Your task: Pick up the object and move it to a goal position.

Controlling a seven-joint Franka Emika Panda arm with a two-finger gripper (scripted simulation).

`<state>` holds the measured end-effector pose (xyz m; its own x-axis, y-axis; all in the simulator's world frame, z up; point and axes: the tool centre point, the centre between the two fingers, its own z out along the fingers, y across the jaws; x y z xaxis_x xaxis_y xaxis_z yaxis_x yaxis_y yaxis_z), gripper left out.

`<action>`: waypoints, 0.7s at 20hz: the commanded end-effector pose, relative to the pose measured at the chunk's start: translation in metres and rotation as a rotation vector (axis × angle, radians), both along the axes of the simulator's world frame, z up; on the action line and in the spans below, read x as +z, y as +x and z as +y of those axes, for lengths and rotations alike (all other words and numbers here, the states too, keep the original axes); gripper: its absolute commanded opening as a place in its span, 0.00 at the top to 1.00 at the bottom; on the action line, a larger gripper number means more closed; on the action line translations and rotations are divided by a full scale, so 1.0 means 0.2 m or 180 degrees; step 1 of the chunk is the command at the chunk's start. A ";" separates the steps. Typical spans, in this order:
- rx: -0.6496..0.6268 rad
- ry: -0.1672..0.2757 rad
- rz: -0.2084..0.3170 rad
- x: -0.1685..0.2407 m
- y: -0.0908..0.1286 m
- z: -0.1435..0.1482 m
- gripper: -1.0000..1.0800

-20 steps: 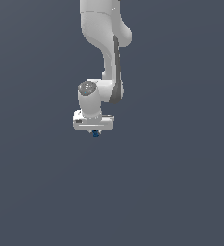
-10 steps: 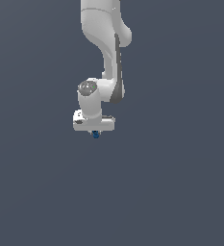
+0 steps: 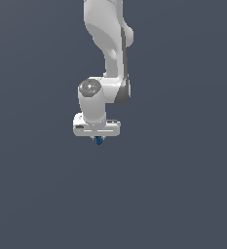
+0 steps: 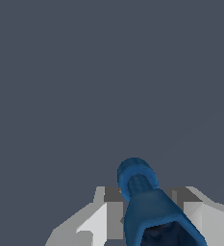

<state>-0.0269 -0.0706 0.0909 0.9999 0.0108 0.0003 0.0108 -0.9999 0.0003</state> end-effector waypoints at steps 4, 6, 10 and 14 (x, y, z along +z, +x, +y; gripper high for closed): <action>0.0000 -0.0001 0.0000 0.14 0.18 0.06 1.00; 0.0000 -0.0001 0.0000 0.19 0.24 0.07 1.00; 0.0000 -0.0001 0.0000 0.28 0.35 0.11 1.00; 0.0000 -0.0001 0.0000 0.36 0.46 0.14 1.00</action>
